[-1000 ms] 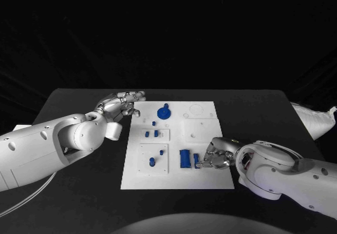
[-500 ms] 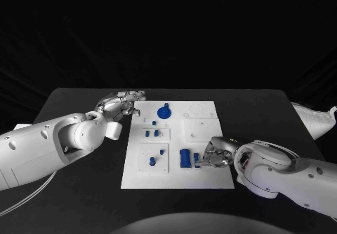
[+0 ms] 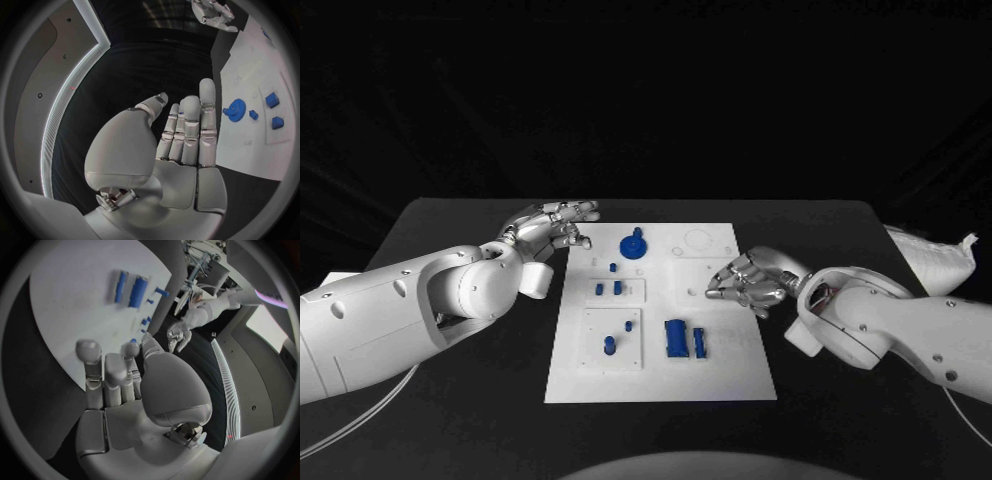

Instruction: Assemble the parts on the task board

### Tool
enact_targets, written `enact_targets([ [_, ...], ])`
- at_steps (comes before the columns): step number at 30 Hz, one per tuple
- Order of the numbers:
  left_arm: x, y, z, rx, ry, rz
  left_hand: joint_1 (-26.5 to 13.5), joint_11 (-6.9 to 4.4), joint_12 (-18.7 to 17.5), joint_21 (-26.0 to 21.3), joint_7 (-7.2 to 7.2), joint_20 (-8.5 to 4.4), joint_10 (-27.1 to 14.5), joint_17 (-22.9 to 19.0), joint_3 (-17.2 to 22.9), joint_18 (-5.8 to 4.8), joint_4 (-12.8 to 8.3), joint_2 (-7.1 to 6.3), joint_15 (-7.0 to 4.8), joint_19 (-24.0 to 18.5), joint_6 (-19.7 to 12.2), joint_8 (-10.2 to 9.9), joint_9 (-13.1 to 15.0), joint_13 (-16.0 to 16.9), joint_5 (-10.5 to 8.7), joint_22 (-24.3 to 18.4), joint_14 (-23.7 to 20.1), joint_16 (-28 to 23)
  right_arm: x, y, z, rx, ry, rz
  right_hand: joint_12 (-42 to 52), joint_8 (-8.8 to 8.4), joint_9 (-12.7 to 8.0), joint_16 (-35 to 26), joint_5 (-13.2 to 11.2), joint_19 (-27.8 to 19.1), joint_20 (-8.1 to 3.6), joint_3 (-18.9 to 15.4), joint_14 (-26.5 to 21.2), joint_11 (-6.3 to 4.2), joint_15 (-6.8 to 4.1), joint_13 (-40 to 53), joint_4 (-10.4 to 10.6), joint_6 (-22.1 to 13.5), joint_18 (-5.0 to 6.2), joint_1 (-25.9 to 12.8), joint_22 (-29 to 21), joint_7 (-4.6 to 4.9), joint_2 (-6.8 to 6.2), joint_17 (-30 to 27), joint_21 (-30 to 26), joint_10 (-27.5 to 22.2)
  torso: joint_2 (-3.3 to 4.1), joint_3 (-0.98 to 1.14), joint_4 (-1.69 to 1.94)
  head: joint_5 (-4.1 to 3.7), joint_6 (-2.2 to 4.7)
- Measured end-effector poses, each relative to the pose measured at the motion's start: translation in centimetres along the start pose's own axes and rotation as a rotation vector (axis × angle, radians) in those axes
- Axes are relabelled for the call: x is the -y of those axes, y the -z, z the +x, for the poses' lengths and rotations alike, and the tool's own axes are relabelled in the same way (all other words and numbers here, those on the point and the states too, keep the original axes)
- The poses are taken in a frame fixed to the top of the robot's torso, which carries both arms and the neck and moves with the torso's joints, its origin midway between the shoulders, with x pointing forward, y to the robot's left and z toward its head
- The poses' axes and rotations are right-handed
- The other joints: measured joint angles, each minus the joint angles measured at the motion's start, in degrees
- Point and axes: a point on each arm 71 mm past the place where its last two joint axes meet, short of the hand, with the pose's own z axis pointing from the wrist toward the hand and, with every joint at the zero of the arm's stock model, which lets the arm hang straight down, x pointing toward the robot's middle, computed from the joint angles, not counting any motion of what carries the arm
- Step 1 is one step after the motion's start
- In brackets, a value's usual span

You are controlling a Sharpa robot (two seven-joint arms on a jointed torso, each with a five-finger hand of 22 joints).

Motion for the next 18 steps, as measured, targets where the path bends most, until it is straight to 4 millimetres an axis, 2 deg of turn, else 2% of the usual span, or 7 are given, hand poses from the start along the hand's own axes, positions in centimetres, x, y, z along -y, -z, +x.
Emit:
enact_targets([
  [2, -0.1, -0.3, -0.1, 0.007, 0.003, 0.001, -0.24, 0.0, 0.91, -2.72, 0.0, 0.23, 0.0, -2.31, -0.29, 0.01, 0.17, 0.24, 0.09, -3.07, 0.0, 0.5, 0.0, 0.03, 0.0, -1.66, -3.0, -4.22, 0.2, -1.0, -1.2, 0.034, -0.097, -0.028, -8.65, -0.84, -1.31, -12.11, -2.39, -3.12, 0.82, 1.0, -3.71, 0.84, 0.7, -6.59, -2.27, -1.55, 0.91, 3.69, -7.45, 0.84, -0.09, -11.7, -8.4, -2.97, -0.57, -0.25, -0.19, 0.07, 0.58],
  [5, -0.5, -0.9, -0.3, 0.024, 0.01, 0.002, -0.23, 0.05, 1.25, -8.11, -0.04, 0.94, 0.86, -6.85, -0.47, 0.0, 0.35, 0.23, 0.61, -8.97, 0.03, 1.06, 0.0, -0.27, 0.0, -5.13, -7.6, -13.67, 0.7, -2.6, -2.6, 0.092, -0.243, -0.062, -18.45, -0.94, -2.67, -23.68, -6.26, -7.43, 2.16, 2.87, -9.2, 2.26, 2.46, -16.58, -4.53, -2.56, 0.91, 7.92, -13.26, 1.93, -0.32, -18.71, -16.74, -5.96, -1.32, -0.57, -0.42, 0.08, 1.58],
  [8, -0.8, -1.6, -0.5, 0.046, 0.015, 0.009, 0.01, 0.2, -0.81, -14.36, -0.43, 2.55, 2.77, -12.1, -0.14, 0.02, 0.68, 0.46, 2.29, -14.99, 0.44, 1.1, -0.01, -2.06, -0.28, -9.75, -9.51, -25.34, 1.4, -4.3, -3.6, 0.146, -0.365, -0.085, -26.28, -0.94, -4.41, -36.11, -6.94, -13.18, 4.53, 4.75, -15.7, 3.82, 5.26, -27.49, -5.71, -2.42, 0.91, 10.01, -19.57, 2.99, -0.66, -25.81, -26.3, -6.97, -2.15, -0.85, -0.74, -0.03, 2.95],
  [10, -1.0, -1.9, -0.8, 0.063, 0.016, 0.016, 0.01, 0.53, -3.26, -17.94, -0.42, 3.86, 3.42, -14.74, 0.2, 0.01, 1.01, 0.46, 3.3, -18.21, 0.44, 0.37, -0.13, -3.3, -0.29, -12.67, -9.73, -31.68, 1.6, -5.3, -4.0, 0.177, -0.427, -0.099, -27.62, -0.94, -5.8, -42.11, -7.14, -15.26, 6.24, 5.59, -18.34, 5.06, 7.04, -33.51, -5.72, -2.89, 0.91, 9.99, -23.1, 3.63, -0.66, -29.75, -31.22, -8.19, -2.54, -0.91, -0.92, -0.04, 3.82],
  [14, -1.2, -2.8, -1.3, 0.102, 0.013, 0.033, 0.01, 1.65, -8.26, -23.72, -0.42, 6.68, 3.09, -18.82, -0.04, 0.1, 1.37, 0.46, 5.4, -24.13, 0.43, -1.54, -0.14, -3.69, -0.29, -17.79, -11.19, -41.27, 1.8, -7.0, -4.8, 0.23, -0.523, -0.134, -27.62, -0.94, -10.17, -51.38, -6.31, -13.86, 9.22, 6.69, -17.68, 5.92, 9.09, -46.88, -6.78, -3.88, 0.91, 8.95, -30.52, 3.99, -1.02, -38.08, -39.88, -9.11, -3.19, -0.97, -1.15, -0.14, 5.38],
  [16, -1.3, -3.2, -1.4, 0.119, 0.012, 0.042, 0.01, 1.86, -10.15, -24.81, -0.43, 7.36, 2.88, -20.03, -0.72, 0.98, 1.37, 0.46, 6.01, -24.81, 0.43, -2.37, -0.14, -3.73, -0.29, -19.45, -10.58, -44.28, 1.9, -7.6, -5.0, 0.249, -0.556, -0.151, -27.62, -0.94, -11.73, -53.12, -5.97, -11.74, 8.97, 7.08, -15.34, 6.44, 9.04, -50.69, -7.8, -3.58, 0.9, 8.2, -32.54, 4.56, -0.88, -40.36, -41.72, -8.59, -3.5, -0.97, -1.21, -0.32, 5.99],
  [18, -1.3, -3.5, -1.4, 0.132, 0.01, 0.051, 0.25, 1.86, -11.1, -25.02, -0.43, 7.45, 2.88, -20.63, -0.85, 0.98, 1.36, 0.7, 6.11, -24.9, 0.43, -2.89, -0.14, -3.76, -0.29, -20.26, -10.49, -45.8, 2.1, -8.1, -5.3, 0.263, -0.579, -0.165, -27.62, -0.94, -12.64, -53.91, -5.88, -10.15, 8.77, 7.48, -13.73, 6.52, 8.74, -52.78, -8.35, -3.39, 0.9, 7.68, -33.64, 4.75, -0.93, -41.61, -42.58, -8.07, -3.71, -0.94, -1.25, -0.45, 6.51],
])
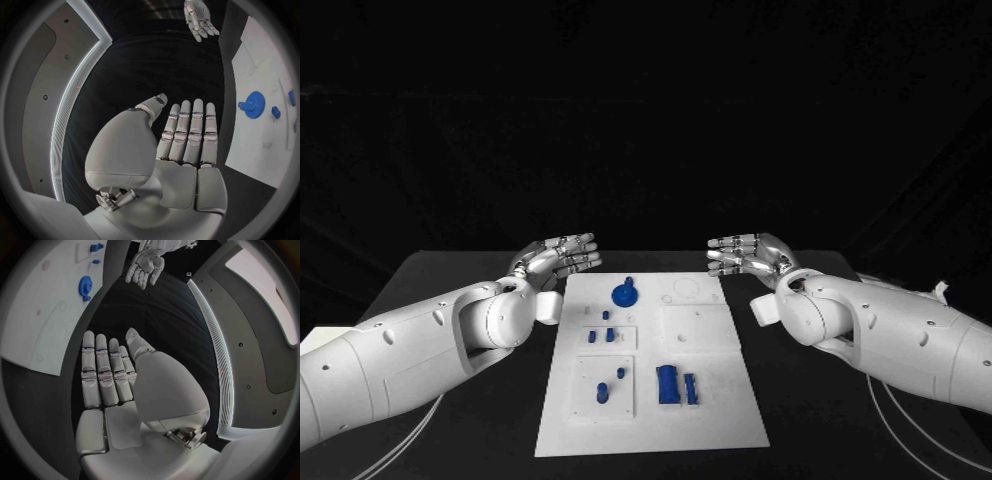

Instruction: Assemble the parts on the task board

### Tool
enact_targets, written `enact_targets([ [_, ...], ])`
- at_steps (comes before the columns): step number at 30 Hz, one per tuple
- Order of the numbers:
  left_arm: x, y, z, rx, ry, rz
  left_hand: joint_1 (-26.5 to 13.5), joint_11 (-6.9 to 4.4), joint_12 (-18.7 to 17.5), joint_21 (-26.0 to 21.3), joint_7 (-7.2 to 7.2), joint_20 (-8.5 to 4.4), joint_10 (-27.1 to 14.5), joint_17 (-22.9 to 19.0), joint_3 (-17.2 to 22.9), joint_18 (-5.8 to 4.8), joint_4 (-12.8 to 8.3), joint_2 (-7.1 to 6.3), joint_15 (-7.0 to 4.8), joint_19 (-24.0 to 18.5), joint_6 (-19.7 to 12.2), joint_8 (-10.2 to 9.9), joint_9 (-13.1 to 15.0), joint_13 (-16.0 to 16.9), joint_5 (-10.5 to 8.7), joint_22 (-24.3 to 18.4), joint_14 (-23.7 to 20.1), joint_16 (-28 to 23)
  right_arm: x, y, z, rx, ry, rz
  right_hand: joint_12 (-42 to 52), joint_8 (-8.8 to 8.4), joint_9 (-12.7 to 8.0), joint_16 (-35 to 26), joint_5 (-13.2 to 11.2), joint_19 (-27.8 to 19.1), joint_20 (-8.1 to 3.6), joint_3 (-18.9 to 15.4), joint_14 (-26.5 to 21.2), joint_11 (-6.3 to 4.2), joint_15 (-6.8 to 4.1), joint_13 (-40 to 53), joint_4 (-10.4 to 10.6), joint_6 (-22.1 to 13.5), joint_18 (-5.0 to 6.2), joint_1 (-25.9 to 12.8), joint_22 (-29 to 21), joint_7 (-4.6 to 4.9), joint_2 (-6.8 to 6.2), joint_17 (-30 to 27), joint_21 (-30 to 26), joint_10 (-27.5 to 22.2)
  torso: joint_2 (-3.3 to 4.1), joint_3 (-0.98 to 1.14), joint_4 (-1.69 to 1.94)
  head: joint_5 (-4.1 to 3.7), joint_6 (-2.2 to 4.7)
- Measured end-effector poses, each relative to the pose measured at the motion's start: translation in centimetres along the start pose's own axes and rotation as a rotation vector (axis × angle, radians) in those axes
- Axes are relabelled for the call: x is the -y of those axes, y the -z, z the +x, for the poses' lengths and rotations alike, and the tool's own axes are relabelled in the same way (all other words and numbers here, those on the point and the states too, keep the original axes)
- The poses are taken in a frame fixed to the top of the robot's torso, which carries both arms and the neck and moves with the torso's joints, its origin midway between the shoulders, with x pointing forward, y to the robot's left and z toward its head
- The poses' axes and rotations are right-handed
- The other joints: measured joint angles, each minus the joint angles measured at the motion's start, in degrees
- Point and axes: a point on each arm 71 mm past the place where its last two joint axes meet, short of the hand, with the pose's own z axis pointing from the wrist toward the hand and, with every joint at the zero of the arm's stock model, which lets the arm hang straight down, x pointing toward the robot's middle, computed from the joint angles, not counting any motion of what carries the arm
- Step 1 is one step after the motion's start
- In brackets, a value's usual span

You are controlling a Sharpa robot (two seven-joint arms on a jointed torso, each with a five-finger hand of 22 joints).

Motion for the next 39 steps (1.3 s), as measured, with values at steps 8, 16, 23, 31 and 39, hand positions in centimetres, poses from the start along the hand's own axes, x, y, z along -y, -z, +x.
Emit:
enact_targets([
  [8, -0.1, 0.0, -0.1, 0.012, -0.003, 0.003, -12.7, -1.2, -2.39, -2.57, -1.43, -2.41, -10.12, -2.83, -4.26, -1.15, -1.51, 2.44, -1.27, -7.83, -9.52, -2.88, -1.99, -1.87, -1.76, -4.35, -8.77, -4.23, 0.0, -0.1, 0.1, 0.005, -0.015, -0.009, -1.87, -2.01, -3.0, -2.32, -1.86, -8.17, -2.68, -0.6, -8.77, -1.63, -3.22, -4.82, -0.03, -9.29, -1.04, -15.55, -3.37, -1.86, 0.76, -3.2, -2.4, -10.43, -0.2, 0.2, -0.05, 0.2, 0.55],
  [16, -0.8, 1.2, 1.5, 0.016, -0.015, -0.005, -30.61, -3.57, -5.51, -3.99, -4.02, -5.99, -24.24, -4.38, -9.11, -3.2, -2.49, 5.25, -4.6, -18.71, -23.01, -5.31, -3.33, -3.13, -4.14, -8.97, -21.86, -7.8, -0.8, 0.9, 3.0, -0.007, -0.047, -0.02, -3.01, -3.0, -5.4, -6.1, -3.12, -23.43, -5.16, -3.94, -25.02, -5.18, -5.01, -7.99, 0.6, -22.78, -3.17, -34.94, -5.87, -4.46, 1.13, -6.74, -4.99, -25.97, -1.41, 1.51, -0.28, 1.76, 3.36],
  [23, -1.3, 3.2, 3.5, 0.066, -0.078, 0.022, -41.95, -7.04, -8.06, -4.3, -7.01, -8.27, -33.2, -4.71, -12.22, -4.06, -2.75, 5.95, -6.97, -25.58, -31.54, -5.77, -3.59, -3.41, -7.6, -11.9, -30.16, -10.02, -2.1, 2.7, 6.4, 0.032, -0.097, -0.041, -3.24, -3.33, -8.87, -6.89, -3.37, -33.13, -8.49, -6.11, -35.34, -7.13, -5.45, -8.77, 0.75, -31.34, -4.04, -47.28, -9.17, -7.43, 1.22, -8.77, -8.28, -35.89, -2.15, 2.32, -0.44, 2.41, 4.59],
  [31, -1.1, 4.7, 4.4, 0.149, -0.168, 0.081, -51.11, -8.25, -8.53, -4.3, -9.4, -11.45, -40.43, -4.82, -14.71, -7.23, -2.86, 6.18, -7.73, -31.1, -38.42, -6.0, -3.7, -3.48, -8.65, -14.26, -36.84, -13.35, -2.7, 3.9, 7.4, 0.129, -0.115, -0.044, -3.23, -3.33, -10.04, -7.09, -3.59, -40.86, -10.58, -6.67, -43.56, -7.66, -5.59, -8.96, 0.98, -38.13, -7.17, -57.11, -11.26, -9.86, 1.25, -9.4, -9.12, -43.76, -2.31, 2.48, -0.46, 2.45, 4.69],
  [39, -0.8, 4.9, 4.3, 0.197, -0.218, 0.123, -57.85, -8.59, -8.84, -4.3, -10.1, -14.0, -45.73, -4.84, -17.95, -9.02, -2.85, 6.23, -7.96, -35.15, -43.51, -6.0, -3.71, -3.51, -8.88, -18.03, -41.76, -15.56, -2.7, 4.0, 7.0, 0.183, -0.113, -0.043, -3.23, -3.33, -10.35, -7.3, -3.59, -46.59, -11.17, -6.83, -49.63, -7.83, -5.65, -9.03, 0.82, -43.2, -8.97, -64.38, -11.78, -10.52, 1.27, -9.54, -9.36, -49.63, -2.32, 2.5, -0.46, 2.46, 4.7],
])
